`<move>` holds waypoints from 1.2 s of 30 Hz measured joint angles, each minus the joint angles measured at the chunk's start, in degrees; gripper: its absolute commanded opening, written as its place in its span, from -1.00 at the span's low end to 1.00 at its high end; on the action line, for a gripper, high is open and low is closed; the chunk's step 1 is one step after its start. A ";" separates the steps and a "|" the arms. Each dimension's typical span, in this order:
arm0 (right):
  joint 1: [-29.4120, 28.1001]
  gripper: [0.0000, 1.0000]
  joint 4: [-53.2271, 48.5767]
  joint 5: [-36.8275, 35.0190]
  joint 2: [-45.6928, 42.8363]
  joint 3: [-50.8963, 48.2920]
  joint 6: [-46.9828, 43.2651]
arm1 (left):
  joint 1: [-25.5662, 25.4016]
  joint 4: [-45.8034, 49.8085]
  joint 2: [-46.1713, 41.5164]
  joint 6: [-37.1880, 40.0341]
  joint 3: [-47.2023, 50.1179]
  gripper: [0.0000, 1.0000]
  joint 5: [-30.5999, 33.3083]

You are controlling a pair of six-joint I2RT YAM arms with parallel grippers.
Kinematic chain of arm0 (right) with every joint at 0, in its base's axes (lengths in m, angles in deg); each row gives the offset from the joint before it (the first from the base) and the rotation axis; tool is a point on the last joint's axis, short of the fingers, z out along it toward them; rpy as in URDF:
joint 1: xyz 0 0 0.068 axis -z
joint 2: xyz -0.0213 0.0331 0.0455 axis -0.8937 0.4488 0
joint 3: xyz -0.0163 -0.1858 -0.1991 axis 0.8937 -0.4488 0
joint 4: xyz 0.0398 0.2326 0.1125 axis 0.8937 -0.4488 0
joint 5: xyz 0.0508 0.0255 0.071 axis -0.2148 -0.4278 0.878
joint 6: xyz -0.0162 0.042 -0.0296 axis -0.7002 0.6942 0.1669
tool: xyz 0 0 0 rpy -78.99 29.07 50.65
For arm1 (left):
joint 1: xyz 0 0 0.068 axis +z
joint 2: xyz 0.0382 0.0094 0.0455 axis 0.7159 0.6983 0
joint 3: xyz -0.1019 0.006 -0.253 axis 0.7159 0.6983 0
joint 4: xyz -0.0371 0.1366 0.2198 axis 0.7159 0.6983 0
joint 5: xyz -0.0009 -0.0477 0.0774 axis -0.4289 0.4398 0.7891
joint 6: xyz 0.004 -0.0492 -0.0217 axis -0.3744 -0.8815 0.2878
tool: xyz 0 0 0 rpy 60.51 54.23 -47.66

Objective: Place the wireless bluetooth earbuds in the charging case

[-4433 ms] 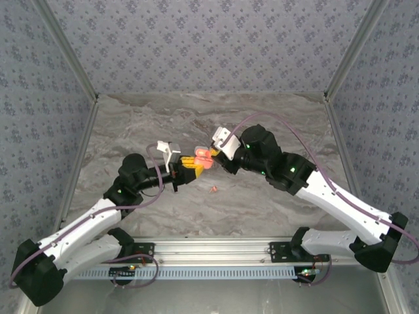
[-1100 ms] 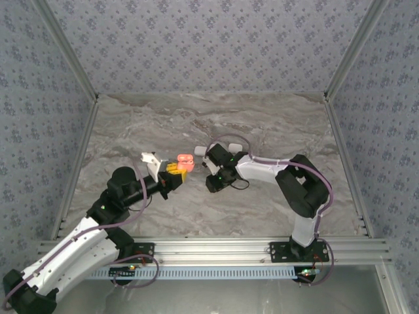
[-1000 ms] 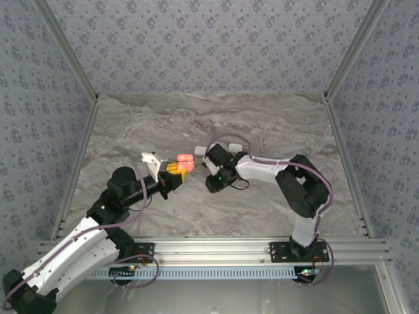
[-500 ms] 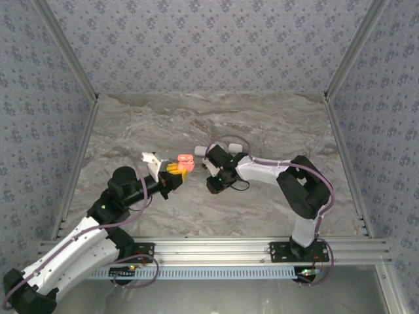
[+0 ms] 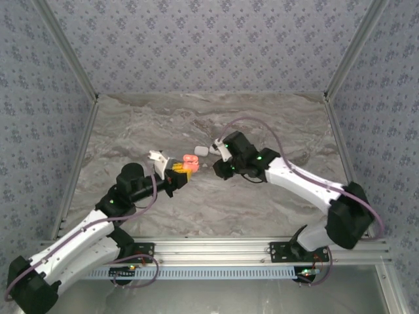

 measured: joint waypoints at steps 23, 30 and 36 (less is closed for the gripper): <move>-5.22 -0.55 8.02 -0.35 -9.51 4.00 -3.91 | -1.09 -8.37 10.40 -2.86 -2.75 -0.97 -8.17; -6.71 -0.55 8.46 0.83 -8.37 4.02 -3.91 | -1.09 -8.37 10.40 -2.86 -2.75 -0.97 -8.17; -7.63 -0.55 8.46 2.25 -8.26 4.22 -3.89 | -1.11 -8.33 10.40 -2.86 -2.73 -0.97 -8.17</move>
